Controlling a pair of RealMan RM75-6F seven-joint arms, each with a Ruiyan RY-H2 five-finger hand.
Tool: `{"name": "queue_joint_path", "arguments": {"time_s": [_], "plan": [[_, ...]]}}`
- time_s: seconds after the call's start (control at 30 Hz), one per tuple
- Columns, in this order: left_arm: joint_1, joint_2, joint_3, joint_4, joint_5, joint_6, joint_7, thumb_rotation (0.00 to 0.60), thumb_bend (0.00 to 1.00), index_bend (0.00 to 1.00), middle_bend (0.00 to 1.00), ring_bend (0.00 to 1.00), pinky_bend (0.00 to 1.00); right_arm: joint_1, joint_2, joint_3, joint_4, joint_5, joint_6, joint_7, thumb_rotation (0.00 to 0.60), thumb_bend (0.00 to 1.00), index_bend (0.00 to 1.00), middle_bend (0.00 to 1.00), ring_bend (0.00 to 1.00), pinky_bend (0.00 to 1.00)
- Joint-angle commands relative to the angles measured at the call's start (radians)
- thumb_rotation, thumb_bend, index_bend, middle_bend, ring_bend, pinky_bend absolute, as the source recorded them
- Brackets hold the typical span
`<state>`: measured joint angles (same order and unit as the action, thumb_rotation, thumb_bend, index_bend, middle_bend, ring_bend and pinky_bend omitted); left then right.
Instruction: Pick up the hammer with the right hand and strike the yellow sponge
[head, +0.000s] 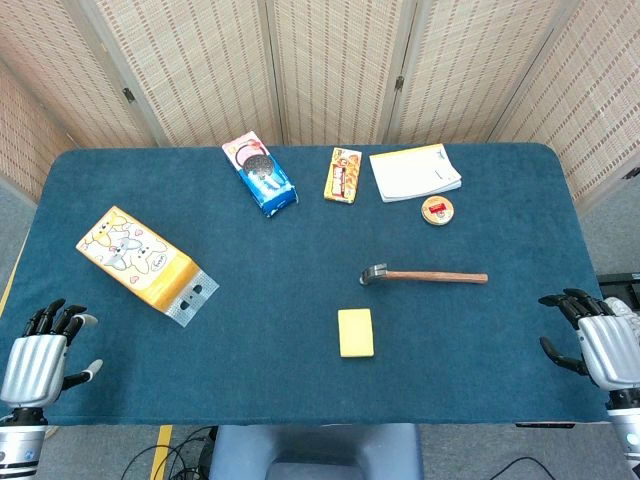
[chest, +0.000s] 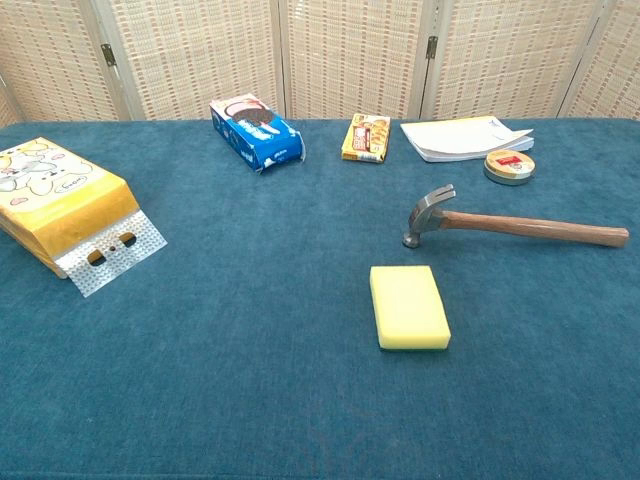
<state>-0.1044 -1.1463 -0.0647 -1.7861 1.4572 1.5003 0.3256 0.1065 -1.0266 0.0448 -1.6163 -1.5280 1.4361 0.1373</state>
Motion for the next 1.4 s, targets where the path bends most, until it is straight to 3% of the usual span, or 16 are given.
{"name": "queue_joint_path", "arguments": {"time_s": [0.03,0.3,0.7,1.03,1.4], "plan": [[0.000,-0.001,-0.002,0.003,-0.004,0.001,-0.001,0.600,0.18,0.38,0.28,0.15,0.20,0.002,0.000,0.000,-0.001,0.000,-0.002,-0.002,0.600,0.22,0.30,0.33,0.19,0.28],[0.003,-0.003,0.001,0.007,-0.007,0.003,-0.007,0.600,0.18,0.38,0.28,0.15,0.20,0.025,-0.009,0.005,0.003,0.005,-0.040,-0.006,0.600,0.22,0.30,0.33,0.19,0.28],[0.012,0.002,0.006,0.014,0.003,0.017,-0.025,0.600,0.18,0.38,0.29,0.15,0.20,0.206,-0.072,0.063,0.019,0.057,-0.283,-0.043,0.600,0.22,0.30,0.29,0.19,0.28],[0.028,0.012,0.010,0.023,-0.003,0.031,-0.038,0.600,0.18,0.38,0.29,0.15,0.20,0.411,-0.232,0.128,0.132,0.164,-0.521,-0.147,0.600,0.24,0.21,0.29,0.18,0.27],[0.039,0.021,0.012,0.034,-0.015,0.033,-0.047,0.600,0.18,0.38,0.29,0.15,0.20,0.539,-0.389,0.153,0.303,0.268,-0.634,-0.242,0.600,0.39,0.21,0.29,0.17,0.27]]}}
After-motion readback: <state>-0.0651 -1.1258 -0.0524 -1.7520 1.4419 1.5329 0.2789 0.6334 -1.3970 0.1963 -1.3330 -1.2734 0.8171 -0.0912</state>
